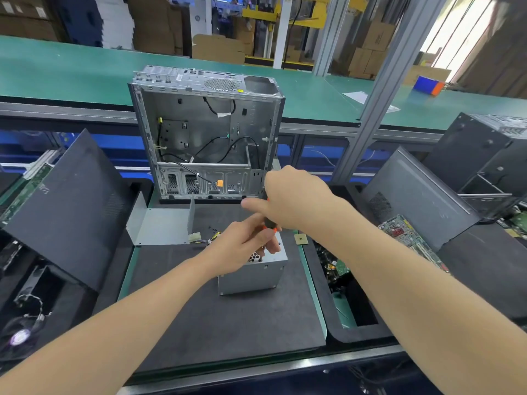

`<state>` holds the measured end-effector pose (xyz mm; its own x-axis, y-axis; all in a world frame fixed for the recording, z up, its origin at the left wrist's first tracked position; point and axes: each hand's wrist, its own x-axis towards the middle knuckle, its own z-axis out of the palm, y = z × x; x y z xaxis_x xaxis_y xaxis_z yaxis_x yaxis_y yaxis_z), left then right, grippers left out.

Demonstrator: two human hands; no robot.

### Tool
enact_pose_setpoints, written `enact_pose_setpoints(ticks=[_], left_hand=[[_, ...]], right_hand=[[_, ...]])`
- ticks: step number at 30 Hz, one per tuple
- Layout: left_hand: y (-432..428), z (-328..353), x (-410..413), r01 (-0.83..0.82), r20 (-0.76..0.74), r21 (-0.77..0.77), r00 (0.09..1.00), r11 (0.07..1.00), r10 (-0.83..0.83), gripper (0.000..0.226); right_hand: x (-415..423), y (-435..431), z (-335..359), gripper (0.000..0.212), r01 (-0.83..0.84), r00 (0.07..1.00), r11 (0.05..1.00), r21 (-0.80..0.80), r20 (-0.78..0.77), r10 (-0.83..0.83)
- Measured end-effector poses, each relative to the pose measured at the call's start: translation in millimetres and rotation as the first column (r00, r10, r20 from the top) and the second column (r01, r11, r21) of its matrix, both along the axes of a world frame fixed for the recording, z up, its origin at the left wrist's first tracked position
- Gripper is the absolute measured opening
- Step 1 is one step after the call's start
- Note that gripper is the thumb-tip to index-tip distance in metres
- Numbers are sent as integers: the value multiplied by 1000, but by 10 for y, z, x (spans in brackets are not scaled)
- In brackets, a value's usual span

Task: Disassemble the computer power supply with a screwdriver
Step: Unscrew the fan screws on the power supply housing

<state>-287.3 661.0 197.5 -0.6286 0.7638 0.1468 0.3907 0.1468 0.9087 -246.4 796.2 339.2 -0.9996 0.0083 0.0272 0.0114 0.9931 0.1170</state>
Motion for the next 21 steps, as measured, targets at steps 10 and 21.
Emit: enact_pose_setpoints(ticks=[10, 21], left_hand=[[-21, 9, -51, 27, 57, 58, 998, 998, -30, 22], [-22, 3, -30, -10, 9, -26, 1000, 1000, 10, 18]], right_hand=[[-3, 112, 268, 10, -352, 889, 923, -155, 254, 382], [-28, 81, 211, 16, -362, 892, 924, -127, 241, 383]])
